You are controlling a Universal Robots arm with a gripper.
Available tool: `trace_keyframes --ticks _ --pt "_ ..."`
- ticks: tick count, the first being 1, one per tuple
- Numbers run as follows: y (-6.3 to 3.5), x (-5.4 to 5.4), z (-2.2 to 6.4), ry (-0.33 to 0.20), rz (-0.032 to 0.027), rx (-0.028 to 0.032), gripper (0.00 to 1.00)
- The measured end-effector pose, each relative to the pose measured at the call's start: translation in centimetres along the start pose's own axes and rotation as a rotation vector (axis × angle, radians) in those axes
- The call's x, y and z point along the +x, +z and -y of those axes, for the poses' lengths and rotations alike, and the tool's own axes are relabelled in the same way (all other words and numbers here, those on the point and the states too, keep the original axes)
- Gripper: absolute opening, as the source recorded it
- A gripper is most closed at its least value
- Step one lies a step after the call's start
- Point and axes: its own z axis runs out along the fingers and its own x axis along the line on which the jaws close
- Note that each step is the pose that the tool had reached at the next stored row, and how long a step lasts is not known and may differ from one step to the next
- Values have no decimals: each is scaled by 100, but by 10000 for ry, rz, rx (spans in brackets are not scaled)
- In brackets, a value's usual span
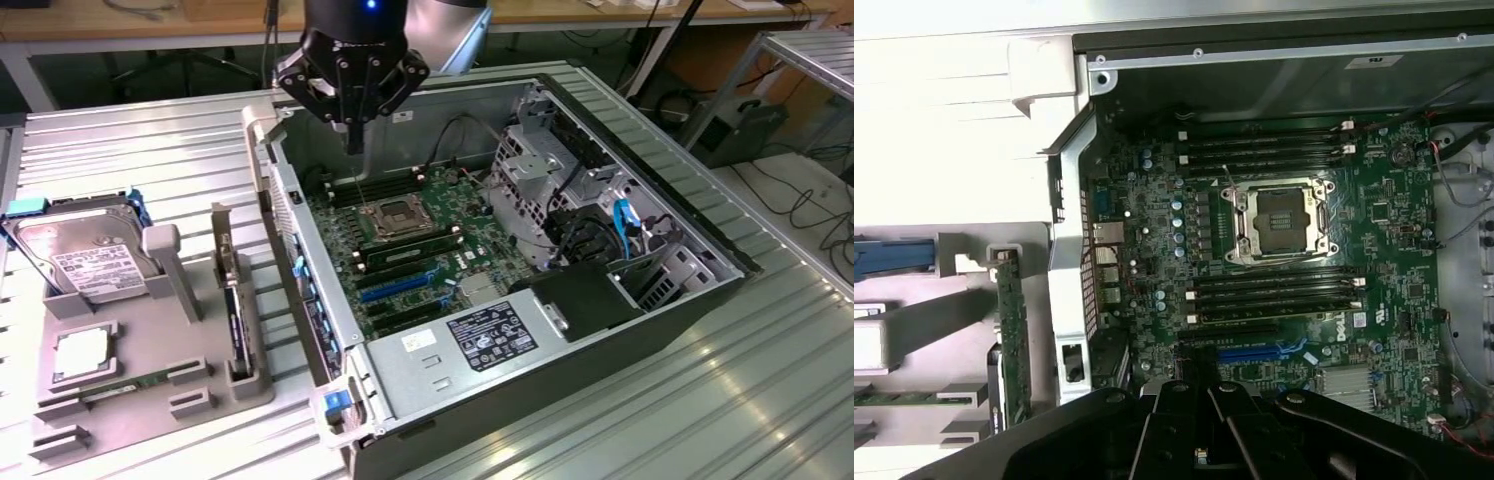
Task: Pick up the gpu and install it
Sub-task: 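Reach for the gpu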
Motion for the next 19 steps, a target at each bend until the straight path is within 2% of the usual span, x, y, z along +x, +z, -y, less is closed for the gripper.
trace_keyframes --ticks 19 --pt "-1 40 3 -1 0 0 11"
